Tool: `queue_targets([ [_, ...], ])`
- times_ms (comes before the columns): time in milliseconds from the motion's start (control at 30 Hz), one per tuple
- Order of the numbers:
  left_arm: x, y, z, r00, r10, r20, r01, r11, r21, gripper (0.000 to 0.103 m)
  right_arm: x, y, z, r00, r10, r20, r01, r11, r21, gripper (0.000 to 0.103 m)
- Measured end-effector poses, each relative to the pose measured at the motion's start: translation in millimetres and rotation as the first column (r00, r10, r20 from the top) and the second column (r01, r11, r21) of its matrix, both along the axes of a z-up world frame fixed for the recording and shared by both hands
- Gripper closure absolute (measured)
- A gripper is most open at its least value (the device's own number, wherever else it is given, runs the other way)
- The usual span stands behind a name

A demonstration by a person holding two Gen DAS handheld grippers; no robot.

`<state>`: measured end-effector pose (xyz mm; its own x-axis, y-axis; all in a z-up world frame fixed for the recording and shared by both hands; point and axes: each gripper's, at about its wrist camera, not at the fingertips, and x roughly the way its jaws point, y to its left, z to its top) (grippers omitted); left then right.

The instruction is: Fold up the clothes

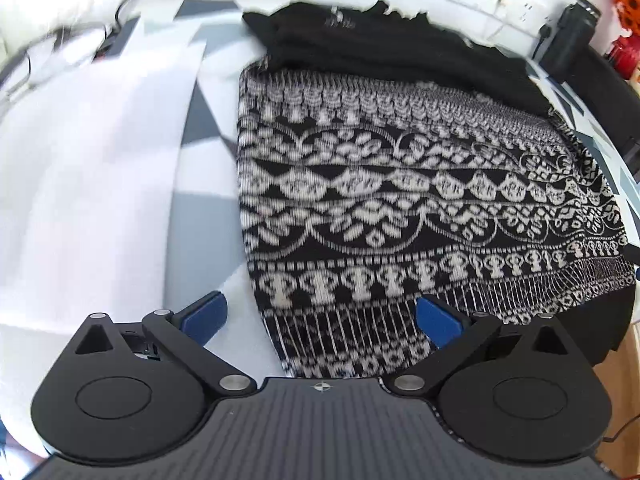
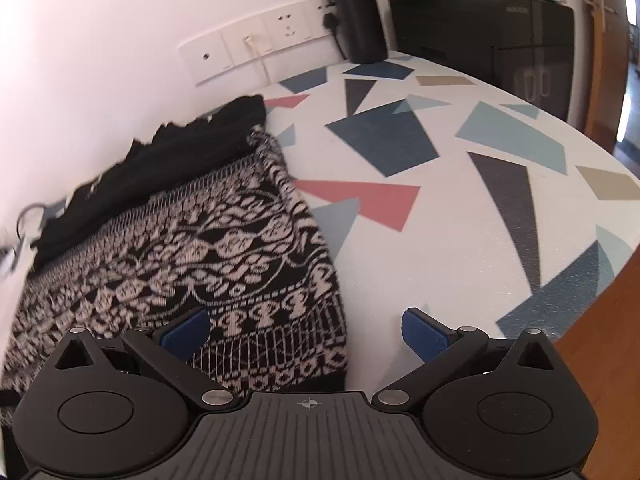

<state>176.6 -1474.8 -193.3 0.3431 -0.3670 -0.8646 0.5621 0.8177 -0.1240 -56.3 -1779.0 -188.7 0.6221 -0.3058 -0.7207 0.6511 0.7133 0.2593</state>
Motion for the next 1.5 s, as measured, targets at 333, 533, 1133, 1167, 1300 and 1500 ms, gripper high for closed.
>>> queue_targets([
  [333,-3,-15,-6,0.999,0.003,0.035,-0.007,0.995,0.102,0.0,30,19,-10,0.993,0.06,-0.101,-0.07,0.992,-0.103,0.001],
  [533,-2,-17,-6,0.999,0.018,0.032,-0.022,0.994,0.107,0.0,37,25,-13,0.99,0.039,-0.132,-0.058,0.988,-0.145,0.001],
  [1133,-23,-14,-7,0.993,0.089,0.071,-0.095,0.992,0.079,0.0,0,14,0,0.997,-0.04,-0.067,0.028,0.985,-0.168,0.001],
  [1167,-28,-14,-8,0.991,0.095,0.092,-0.101,0.993,0.068,0.0,-1,12,-1,0.996,-0.041,-0.079,0.027,0.986,-0.166,0.001],
  [1300,-34,-12,-9,0.986,0.114,0.122,-0.12,0.992,0.048,0.0,0,7,-6,0.993,-0.012,-0.118,-0.003,0.991,-0.132,0.027],
  [1500,-34,-3,-2,0.996,0.056,0.063,-0.059,0.997,0.05,0.0,1,21,-3,0.988,0.083,-0.131,-0.102,0.984,-0.145,0.049],
])
